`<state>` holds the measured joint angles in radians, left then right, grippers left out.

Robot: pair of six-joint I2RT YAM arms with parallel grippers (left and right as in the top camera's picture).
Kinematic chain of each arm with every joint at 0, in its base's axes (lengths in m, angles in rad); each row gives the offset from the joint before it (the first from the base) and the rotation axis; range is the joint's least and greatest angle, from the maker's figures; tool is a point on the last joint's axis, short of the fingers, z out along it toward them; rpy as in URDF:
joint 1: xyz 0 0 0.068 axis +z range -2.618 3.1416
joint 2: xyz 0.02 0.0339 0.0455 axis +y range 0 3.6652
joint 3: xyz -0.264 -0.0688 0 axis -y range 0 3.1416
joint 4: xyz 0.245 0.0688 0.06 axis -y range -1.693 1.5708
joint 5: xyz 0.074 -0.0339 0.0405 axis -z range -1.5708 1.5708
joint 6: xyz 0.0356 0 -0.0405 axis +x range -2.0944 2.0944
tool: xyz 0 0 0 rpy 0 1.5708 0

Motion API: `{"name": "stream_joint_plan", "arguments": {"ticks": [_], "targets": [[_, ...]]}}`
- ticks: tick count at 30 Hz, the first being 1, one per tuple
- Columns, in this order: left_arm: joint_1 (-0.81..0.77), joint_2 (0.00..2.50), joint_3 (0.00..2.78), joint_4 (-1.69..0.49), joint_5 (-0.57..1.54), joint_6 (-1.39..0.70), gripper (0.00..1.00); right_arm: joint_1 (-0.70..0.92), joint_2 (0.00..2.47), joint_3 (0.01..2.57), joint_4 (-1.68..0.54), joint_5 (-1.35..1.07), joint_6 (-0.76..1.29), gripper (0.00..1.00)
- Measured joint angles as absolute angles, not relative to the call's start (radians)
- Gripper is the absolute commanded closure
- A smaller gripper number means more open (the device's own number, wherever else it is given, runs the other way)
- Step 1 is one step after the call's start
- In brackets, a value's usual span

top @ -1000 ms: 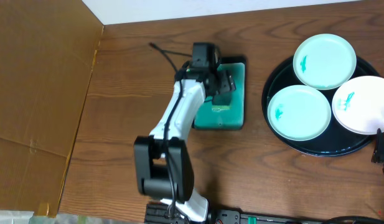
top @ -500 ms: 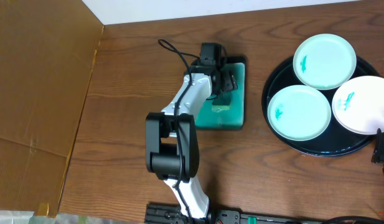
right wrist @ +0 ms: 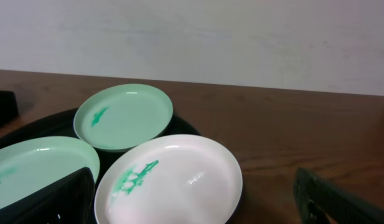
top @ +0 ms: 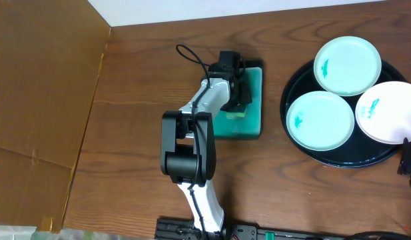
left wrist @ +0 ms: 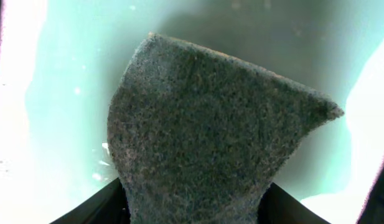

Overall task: Clean dirty plates on tray and stack at the side
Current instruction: 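Reach the left gripper into the sponge tray and grasp the green sponge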

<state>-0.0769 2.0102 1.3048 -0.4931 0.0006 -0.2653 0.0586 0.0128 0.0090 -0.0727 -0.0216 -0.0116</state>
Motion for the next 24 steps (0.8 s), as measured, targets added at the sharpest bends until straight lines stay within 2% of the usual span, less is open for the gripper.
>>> {"name": "stream_joint_plan", "arguments": {"ticks": [4,5,9,17,24], "targets": [[-0.077,2.010,1.305,-0.474,0.000,-0.265,0.42,0.059,0.013,0.009,-0.073,-0.022,-0.012,0.01],[-0.077,2.010,1.305,-0.471,0.000,-0.265,0.38,0.059,0.013,0.009,-0.073,-0.022,-0.012,0.01],[-0.077,2.010,1.305,-0.466,-0.001,-0.260,0.12,0.059,0.013,0.009,-0.073,-0.022,-0.012,0.01],[-0.077,2.010,1.305,-0.446,-0.001,-0.265,0.14,0.059,0.013,0.009,-0.073,-0.022,-0.012,0.01],[-0.077,2.010,1.305,-0.445,-0.001,-0.263,0.30,0.059,0.013,0.009,-0.073,-0.022,-0.012,0.01]]}}
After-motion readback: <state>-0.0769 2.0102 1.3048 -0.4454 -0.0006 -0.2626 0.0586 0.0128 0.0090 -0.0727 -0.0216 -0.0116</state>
